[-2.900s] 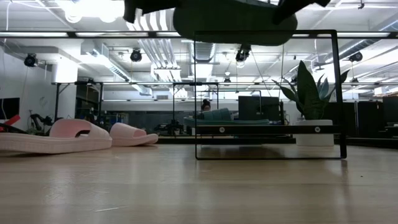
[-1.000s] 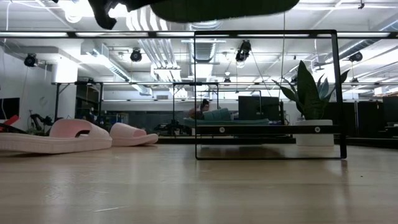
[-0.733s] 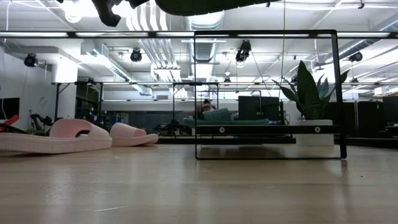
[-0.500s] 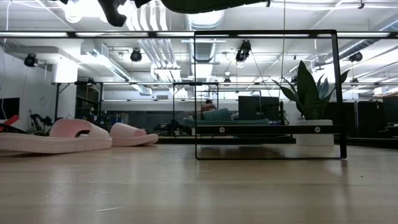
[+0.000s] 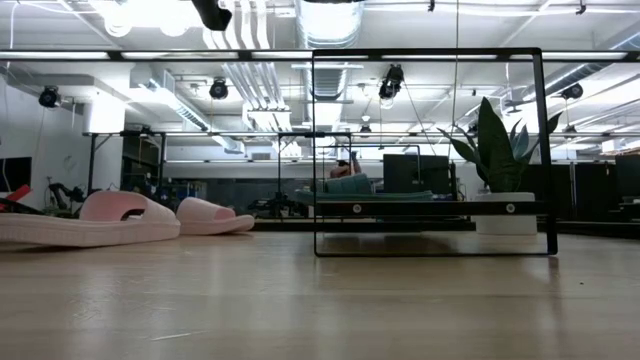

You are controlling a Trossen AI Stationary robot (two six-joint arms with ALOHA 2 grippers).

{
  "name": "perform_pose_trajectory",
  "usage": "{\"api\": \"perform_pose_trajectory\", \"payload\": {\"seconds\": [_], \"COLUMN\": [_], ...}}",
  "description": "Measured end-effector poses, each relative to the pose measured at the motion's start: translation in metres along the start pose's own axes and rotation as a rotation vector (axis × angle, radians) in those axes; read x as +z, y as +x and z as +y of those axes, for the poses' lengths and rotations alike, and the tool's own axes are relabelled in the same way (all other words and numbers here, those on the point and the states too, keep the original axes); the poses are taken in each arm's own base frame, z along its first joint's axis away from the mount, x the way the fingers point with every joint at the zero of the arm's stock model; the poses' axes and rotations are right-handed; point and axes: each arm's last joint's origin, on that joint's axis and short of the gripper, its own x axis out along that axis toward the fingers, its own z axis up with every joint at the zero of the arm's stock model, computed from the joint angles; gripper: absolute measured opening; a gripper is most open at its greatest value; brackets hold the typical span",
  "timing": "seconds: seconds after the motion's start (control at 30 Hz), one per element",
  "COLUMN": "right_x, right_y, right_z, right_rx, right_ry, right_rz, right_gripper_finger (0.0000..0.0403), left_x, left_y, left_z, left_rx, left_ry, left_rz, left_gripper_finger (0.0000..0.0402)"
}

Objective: Pick and place slides into the shelf
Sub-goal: Put the green slipper on the shelf

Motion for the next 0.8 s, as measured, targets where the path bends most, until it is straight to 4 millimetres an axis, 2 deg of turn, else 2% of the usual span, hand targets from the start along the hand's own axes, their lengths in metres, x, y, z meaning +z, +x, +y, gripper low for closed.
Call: {"api": "perform_pose_trajectory", "payload": {"seconds": [0.1, 0.17, 0.33, 0.37, 0.47, 0.63, 0.8], "right_x": [0.000, -0.001, -0.005, -0.006, -0.006, -0.009, -0.017], "right_y": [0.000, 0.000, 0.003, 0.003, 0.004, 0.004, 0.008], "right_z": [0.000, 0.001, 0.006, 0.006, 0.007, 0.005, 0.000], "right_rx": [0.001, 0.011, 0.046, 0.050, 0.045, 0.003, 0.008], "right_ry": [0.011, -0.017, -0.083, -0.089, -0.096, -0.138, -0.170], "right_rz": [0.002, 0.014, 0.052, 0.055, 0.064, 0.107, 0.153], "right_gripper_finger": [0.0170, 0.0146, 0.0030, 0.0022, 0.0013, 0.0011, 0.0010], "left_x": [0.000, 0.000, 0.000, 0.000, 0.000, 0.002, 0.004], "left_y": [0.003, 0.004, 0.002, 0.002, 0.000, -0.005, -0.022], "left_z": [-0.001, -0.001, 0.000, 0.000, 0.001, 0.010, 0.014], "left_rx": [-0.006, -0.006, -0.010, -0.009, -0.003, 0.024, -0.100], "left_ry": [0.000, 0.000, 0.016, 0.016, -0.021, -0.241, -0.410], "left_rz": [0.002, 0.003, 0.007, 0.008, 0.007, 0.038, 0.066], "left_gripper_finger": [0.0019, 0.0019, 0.0019, 0.0019, 0.0035, 0.0087, 0.0145]}}
